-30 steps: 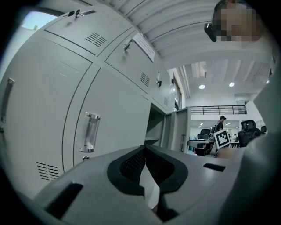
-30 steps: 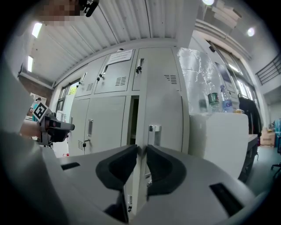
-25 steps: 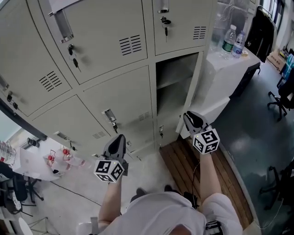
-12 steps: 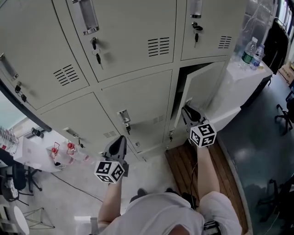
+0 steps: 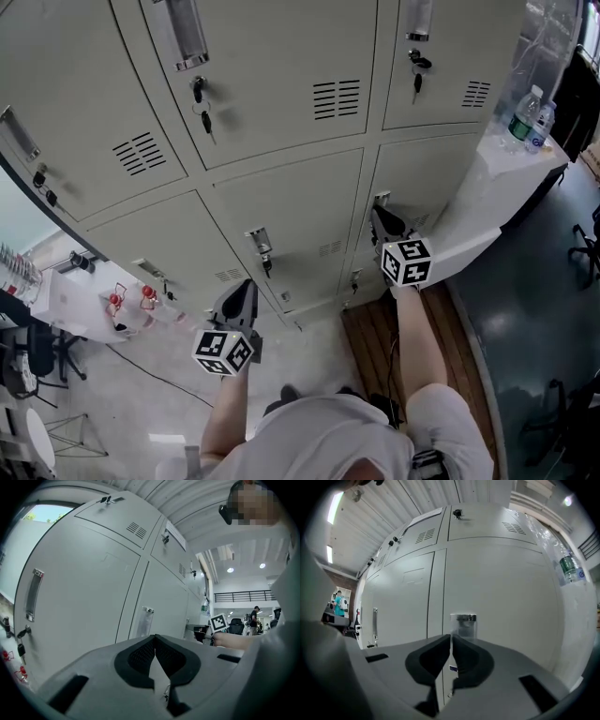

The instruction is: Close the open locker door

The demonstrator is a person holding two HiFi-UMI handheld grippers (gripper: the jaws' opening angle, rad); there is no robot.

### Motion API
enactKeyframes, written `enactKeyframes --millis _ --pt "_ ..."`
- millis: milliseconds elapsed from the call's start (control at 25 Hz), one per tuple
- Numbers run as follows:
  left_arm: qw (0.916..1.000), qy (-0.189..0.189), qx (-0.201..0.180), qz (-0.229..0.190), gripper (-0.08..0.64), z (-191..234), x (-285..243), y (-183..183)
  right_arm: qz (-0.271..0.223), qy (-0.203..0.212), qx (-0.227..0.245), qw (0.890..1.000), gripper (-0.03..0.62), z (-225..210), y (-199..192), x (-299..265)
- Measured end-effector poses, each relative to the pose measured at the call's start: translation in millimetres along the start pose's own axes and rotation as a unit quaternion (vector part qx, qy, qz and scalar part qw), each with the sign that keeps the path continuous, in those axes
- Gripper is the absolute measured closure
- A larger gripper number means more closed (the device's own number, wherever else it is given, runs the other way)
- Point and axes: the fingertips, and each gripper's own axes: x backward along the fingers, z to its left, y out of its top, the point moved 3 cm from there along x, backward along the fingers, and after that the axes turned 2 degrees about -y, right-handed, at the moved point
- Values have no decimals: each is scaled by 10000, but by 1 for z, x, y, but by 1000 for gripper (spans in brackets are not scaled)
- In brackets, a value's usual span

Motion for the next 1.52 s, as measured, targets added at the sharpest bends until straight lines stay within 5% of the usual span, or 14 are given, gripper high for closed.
enactKeyframes --millis 760,1200,1520 --pt "10000 19 -40 -27 552 -23 -3 3 -8 -73 -199 9998 578 2 3 11" --pt "9996 137 -241 -110 552 -79 26 7 -457 148 -169 9987 578 16 10 128" --pt "9994 -47 -316 -130 552 -120 61 -8 -779 -171 63 9968 578 43 -5 228"
